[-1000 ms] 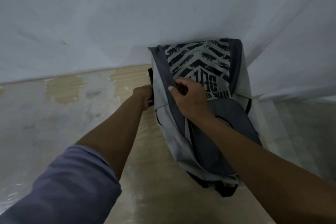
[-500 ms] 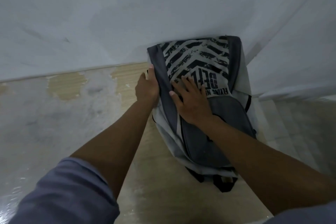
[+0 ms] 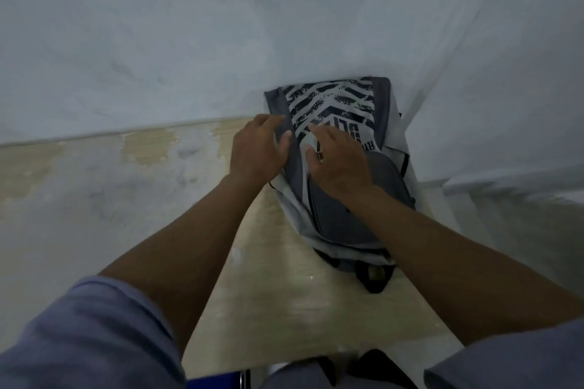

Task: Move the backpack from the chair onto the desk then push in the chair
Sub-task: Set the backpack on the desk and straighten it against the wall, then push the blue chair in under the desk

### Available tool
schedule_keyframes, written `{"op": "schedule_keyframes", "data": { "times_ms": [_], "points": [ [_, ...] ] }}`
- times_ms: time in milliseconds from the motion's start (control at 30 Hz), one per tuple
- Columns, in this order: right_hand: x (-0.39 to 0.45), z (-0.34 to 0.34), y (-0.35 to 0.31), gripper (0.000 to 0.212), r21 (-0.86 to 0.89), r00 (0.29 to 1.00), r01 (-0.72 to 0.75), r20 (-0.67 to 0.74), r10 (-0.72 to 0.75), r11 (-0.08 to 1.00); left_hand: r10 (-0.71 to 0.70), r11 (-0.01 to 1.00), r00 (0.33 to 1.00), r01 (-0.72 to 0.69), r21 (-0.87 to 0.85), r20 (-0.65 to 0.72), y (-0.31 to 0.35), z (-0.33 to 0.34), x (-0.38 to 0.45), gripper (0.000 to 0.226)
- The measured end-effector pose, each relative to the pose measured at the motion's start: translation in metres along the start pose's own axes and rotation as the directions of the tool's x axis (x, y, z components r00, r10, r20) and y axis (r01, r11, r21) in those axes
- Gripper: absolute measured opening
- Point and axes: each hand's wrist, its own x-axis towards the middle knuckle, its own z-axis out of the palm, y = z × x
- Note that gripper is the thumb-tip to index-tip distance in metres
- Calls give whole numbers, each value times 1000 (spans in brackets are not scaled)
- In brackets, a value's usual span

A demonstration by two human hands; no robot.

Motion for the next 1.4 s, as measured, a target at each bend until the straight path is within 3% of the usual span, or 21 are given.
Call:
{"op": "schedule_keyframes", "data": {
  "times_ms": [100, 300, 633, 767, 1067, 1400],
  "points": [
    [-25, -16, -13, 43, -19, 997, 71, -37, -72, 997, 51, 996, 999, -50, 69, -2, 6, -28, -39, 41],
    [-87, -40, -49, 46, 4, 993, 119, -1, -119, 993, -9, 980, 999, 17, 198, -42, 10, -79, -139, 45],
    [-239, -49, -134, 44, 51, 975, 220, 11, -221, 974, -119, 970, 990, 131, 204, -70, 20, -134, -324, 44],
    [-290, -45, -175, 46, 53, 974, 213, 73, -216, 976, -145, 966, 988, 154, 205, -60, 9, -159, -389, 45],
    [-395, -31, -261, 47, 43, 981, 182, 67, -185, 982, -118, 974, 991, 127, 188, -61, -37, -206, -511, 44],
    [-553, 3, -344, 47, 48, 996, 63, 54, -65, 997, -49, 991, 997, 40, 131, 66, -92, -253, -671, 44]
  ]
}}
